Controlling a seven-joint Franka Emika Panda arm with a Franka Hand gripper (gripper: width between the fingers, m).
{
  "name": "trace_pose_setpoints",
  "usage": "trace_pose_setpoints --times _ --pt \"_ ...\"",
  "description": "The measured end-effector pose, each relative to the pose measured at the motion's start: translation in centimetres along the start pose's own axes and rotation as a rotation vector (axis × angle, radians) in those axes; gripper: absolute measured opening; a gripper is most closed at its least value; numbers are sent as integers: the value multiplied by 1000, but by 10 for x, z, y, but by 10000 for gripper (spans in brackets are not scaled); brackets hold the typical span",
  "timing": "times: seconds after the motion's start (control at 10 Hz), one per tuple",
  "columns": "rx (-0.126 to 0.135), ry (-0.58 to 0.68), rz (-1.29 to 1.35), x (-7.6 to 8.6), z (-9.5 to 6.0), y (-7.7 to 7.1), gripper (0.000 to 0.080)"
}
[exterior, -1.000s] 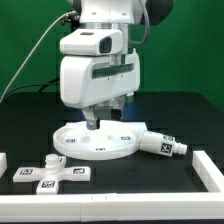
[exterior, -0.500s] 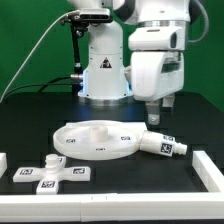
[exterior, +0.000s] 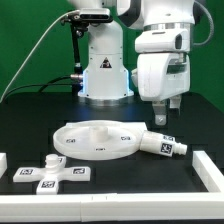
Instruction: Assemble round table
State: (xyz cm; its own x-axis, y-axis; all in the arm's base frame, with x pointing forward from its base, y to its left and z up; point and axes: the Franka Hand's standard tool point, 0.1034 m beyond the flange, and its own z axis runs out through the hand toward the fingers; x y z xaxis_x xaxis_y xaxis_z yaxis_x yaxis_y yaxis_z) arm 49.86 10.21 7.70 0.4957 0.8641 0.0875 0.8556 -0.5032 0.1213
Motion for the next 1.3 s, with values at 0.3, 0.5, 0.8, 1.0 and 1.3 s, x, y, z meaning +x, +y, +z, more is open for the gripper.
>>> trace_pose_setpoints --times 0.3,0.5,0.8,1.0,1.3 --pt "9 34 -1 3 28 -31 649" --pt "11 40 -13 -5 37 -33 649" --pt "10 34 -102 -10 40 -32 649" --pt "11 35 -132 -17 48 -35 649" --pt "13 31 -145 -23 51 -33 528"
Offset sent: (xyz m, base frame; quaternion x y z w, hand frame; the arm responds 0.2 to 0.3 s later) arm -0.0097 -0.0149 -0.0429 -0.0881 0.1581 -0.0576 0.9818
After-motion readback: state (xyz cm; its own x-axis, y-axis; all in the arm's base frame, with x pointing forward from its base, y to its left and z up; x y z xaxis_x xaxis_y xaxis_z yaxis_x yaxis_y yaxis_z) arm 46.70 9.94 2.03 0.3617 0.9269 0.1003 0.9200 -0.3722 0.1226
